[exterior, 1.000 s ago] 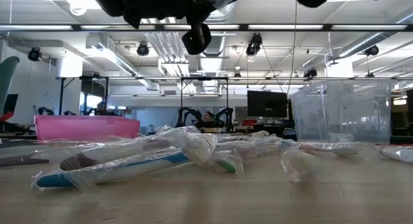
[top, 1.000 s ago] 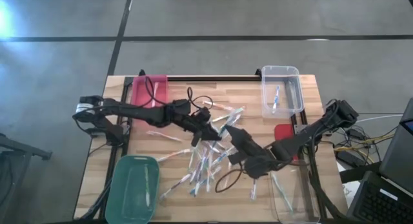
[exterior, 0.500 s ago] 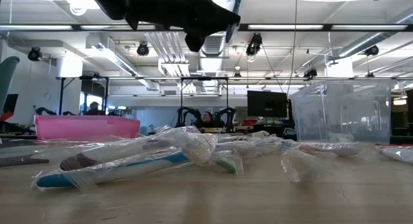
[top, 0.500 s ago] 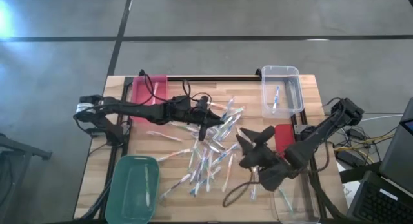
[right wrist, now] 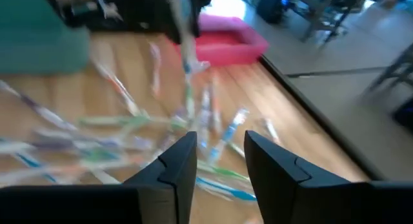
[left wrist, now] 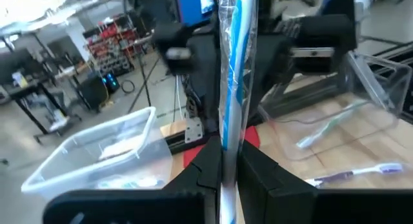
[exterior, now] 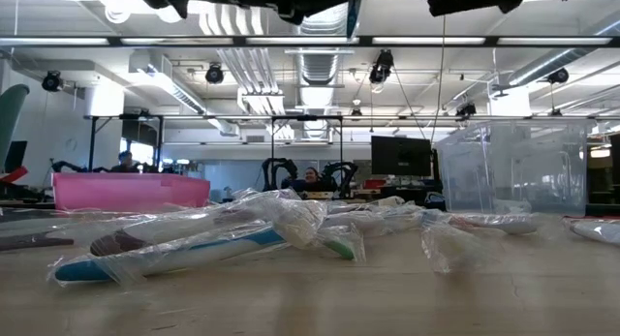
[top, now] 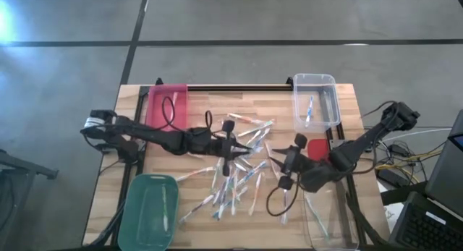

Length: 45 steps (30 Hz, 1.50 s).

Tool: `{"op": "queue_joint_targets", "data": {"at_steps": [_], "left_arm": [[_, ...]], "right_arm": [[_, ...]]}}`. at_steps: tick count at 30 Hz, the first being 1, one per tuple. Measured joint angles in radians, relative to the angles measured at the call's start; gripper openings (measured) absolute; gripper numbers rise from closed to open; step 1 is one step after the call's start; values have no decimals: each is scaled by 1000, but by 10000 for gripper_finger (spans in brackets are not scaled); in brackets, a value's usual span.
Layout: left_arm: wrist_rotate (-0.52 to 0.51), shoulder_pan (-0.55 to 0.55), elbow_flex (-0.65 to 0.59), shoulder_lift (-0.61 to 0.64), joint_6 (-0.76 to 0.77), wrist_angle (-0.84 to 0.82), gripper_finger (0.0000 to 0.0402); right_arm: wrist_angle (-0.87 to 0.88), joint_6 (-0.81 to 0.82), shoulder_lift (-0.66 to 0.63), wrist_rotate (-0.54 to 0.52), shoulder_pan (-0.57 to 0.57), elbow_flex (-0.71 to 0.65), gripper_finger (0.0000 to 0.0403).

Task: Pick & Place Toothbrushes
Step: Put the blue toothbrush into the top transparent bin

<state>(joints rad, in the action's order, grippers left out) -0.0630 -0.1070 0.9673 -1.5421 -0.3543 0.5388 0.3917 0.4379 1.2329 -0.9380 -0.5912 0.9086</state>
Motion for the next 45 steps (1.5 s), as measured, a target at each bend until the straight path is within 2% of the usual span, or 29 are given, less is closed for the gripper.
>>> {"op": "queue_joint_targets", "data": {"at_steps": [6,11,15,20,33,39,45], "left_arm": [[0,-40,-50,0,-10,121,28],[12,-45,-102,0,34,199,28],[26,-45,-119,0,44,252,28],[71,-45,-119,0,69,255,28],[73,-46,-121,2,78,246,30],[74,-53,-121,2,78,246,31],[75,-54,-121,2,75,246,32]], "right_arm": [[-418,-195,-53,82,2,-151,116],[-747,-354,-33,112,5,-235,131],[-899,-434,12,114,20,-255,148],[-927,-465,83,134,56,-210,170],[-922,-616,241,154,84,-6,200],[-919,-634,277,153,104,34,181],[-920,-624,274,152,105,39,141]]}}
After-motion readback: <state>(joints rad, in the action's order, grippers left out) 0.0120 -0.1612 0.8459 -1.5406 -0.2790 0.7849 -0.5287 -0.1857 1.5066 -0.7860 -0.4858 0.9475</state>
